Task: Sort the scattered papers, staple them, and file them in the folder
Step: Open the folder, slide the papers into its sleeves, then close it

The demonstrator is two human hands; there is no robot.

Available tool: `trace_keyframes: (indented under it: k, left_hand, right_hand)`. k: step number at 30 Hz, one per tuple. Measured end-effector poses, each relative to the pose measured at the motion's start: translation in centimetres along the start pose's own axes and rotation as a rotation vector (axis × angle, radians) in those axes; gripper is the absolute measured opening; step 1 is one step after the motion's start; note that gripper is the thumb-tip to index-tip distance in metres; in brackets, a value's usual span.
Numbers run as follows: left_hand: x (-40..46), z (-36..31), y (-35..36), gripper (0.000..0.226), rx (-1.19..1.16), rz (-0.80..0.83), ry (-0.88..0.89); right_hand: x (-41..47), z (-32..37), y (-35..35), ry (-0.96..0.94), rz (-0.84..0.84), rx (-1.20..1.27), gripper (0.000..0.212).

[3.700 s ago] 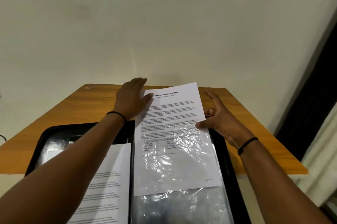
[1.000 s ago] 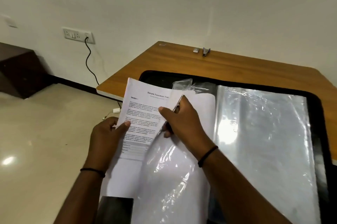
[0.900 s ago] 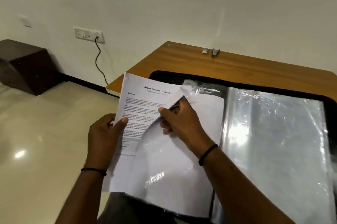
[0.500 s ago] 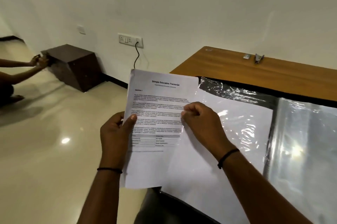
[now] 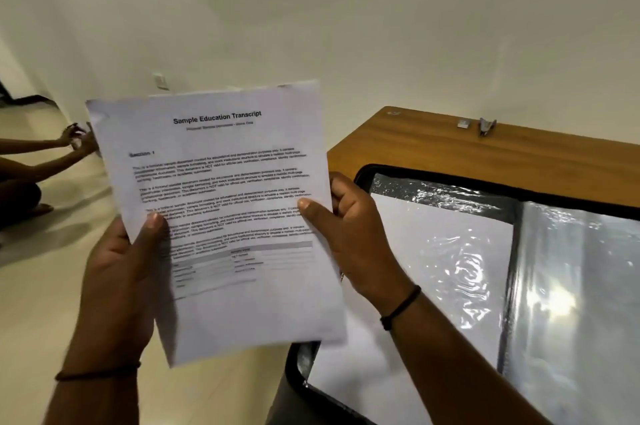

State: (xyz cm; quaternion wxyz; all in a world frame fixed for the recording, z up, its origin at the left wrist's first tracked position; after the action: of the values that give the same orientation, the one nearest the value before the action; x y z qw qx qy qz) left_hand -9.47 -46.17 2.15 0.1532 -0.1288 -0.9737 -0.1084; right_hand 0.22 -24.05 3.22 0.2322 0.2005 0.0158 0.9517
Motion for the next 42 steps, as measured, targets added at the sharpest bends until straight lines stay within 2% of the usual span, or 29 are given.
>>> trace_keyframes:
  k: [7, 12, 17, 20, 25, 28, 34, 37, 40, 42]
  left_hand:
    - [-1.5, 1.7, 6.6, 0.033, -0.201, 0.235, -0.276]
    - [-3.2, 4.5, 12.8, 0.032, -0.335, 0.315, -0.407]
    - [-4.6, 5.3, 19.9, 0.039, -0.327, 0.527, -0.516]
    - [-4.4, 3.7, 24.1, 0.040, -0.360, 0.630, -0.441]
    - [-3.1, 0.3, 29.1, 0.033, -0.342, 0.701, -0.174]
    - [-3.8, -0.1, 31.1, 0.029, -0.334, 0.760, -0.081]
    - [-6.4, 4.0, 31.9, 0.019, -0.171, 0.676, -0.224]
    - [-6.2, 3.7, 32.5, 0.021, -0.202, 0.680, -0.291]
    - [-5.1, 2.2, 33.4, 0.026, -0.292, 0.776, -0.378]
    - [-3.9, 1.5, 34.2, 0.028, -0.236, 0.878, -0.376]
  right_hand:
    - [-1.8, 1.5, -6.2, 0.069, -0.056, -0.052, 0.034]
    - [-7.3, 0.9, -13.3, 0.249, -0.143, 0.090, 0.039]
    - [-10.6, 2.0, -18.4, 0.217, -0.349, -0.052, 0.033]
    - [-11.0, 4.2, -20.6, 0.097, -0.468, -0.077, 0.031]
    - [-10.7, 7.8, -22.3, -0.139, -0.573, -0.237, 0.036]
    - [-10.6, 8.5, -23.5, -0.195, -0.621, -0.265, 0.034]
    - [-12.0, 6.3, -25.3, -0.048, -0.636, -0.177, 0.025]
    - [-12.3, 6.8, -25.9, 0.034, -0.539, -0.165, 0.028]
    - [-12.3, 8.0, -26.4, 0.130, -0.365, -0.094, 0.033]
    - [-12.5, 8.6, -26.9, 0.146, -0.329, -0.066, 0.036]
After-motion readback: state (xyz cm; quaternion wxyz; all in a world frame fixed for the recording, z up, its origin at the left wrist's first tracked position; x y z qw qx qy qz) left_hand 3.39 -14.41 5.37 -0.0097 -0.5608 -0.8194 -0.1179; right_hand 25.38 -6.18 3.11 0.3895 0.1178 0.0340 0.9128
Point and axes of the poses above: each hand's wrist, its own x-axis towards the middle knuckle, its own y-axis out of the palm, z = x × y, the point moved 2 cm from there along x, towards the middle knuckle
